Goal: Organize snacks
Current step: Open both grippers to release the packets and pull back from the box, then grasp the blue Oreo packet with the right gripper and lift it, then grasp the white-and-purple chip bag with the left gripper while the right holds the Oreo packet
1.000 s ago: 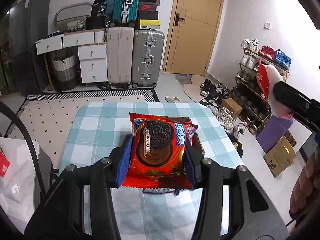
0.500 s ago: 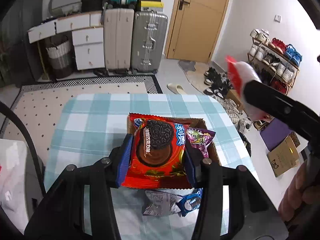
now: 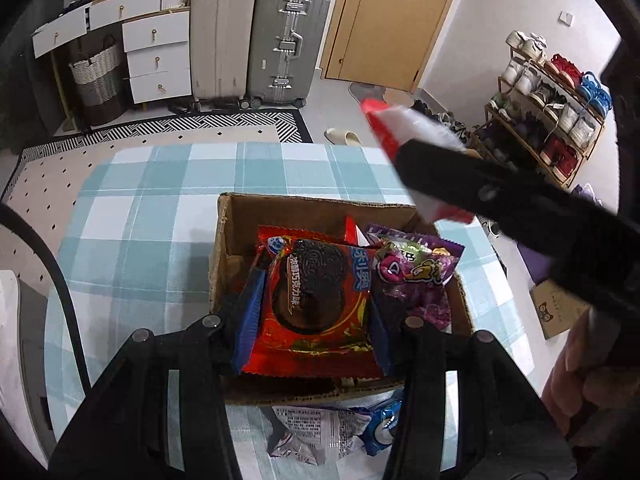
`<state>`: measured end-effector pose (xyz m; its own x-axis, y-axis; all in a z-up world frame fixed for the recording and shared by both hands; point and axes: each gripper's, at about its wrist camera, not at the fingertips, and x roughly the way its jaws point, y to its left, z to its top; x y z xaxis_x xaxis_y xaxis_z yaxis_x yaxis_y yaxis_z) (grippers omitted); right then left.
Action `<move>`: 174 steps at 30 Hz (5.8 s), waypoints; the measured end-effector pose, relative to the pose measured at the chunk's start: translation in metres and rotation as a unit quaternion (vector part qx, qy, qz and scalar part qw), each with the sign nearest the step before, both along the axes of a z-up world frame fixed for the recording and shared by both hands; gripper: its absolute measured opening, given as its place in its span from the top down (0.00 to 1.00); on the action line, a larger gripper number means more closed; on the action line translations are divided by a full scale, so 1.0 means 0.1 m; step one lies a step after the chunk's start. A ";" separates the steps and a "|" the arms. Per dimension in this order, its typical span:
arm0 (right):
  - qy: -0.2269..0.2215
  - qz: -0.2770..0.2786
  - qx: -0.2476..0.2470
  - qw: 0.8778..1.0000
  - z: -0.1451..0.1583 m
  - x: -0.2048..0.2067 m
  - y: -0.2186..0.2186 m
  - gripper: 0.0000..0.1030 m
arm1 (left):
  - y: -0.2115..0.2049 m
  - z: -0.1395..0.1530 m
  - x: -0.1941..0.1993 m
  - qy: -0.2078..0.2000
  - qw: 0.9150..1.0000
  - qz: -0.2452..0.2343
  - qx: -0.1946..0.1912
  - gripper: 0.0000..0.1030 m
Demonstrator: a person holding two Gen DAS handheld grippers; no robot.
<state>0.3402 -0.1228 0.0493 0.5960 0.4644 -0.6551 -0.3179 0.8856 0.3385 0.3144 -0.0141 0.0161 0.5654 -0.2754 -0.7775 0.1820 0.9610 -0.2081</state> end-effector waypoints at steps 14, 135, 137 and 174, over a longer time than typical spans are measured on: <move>0.055 0.018 -0.011 0.998 -0.40 0.21 0.08 0.54 | 0.25 -0.14 -0.02 -0.012 0.999 0.013 -0.032 0.57; 0.061 -0.057 -0.174 0.981 -1.87 -1.44 0.13 0.37 | 0.74 -0.90 -1.73 -0.078 0.985 0.135 0.072 0.01; 0.060 -0.054 -0.158 0.984 -1.86 -1.47 0.09 0.51 | 0.73 -0.91 -1.73 -0.076 0.985 0.133 0.075 0.01; 0.015 -0.063 0.045 0.997 -1.10 -1.98 -1.02 0.54 | 0.02 -1.21 -1.35 -0.046 0.995 0.062 0.061 0.01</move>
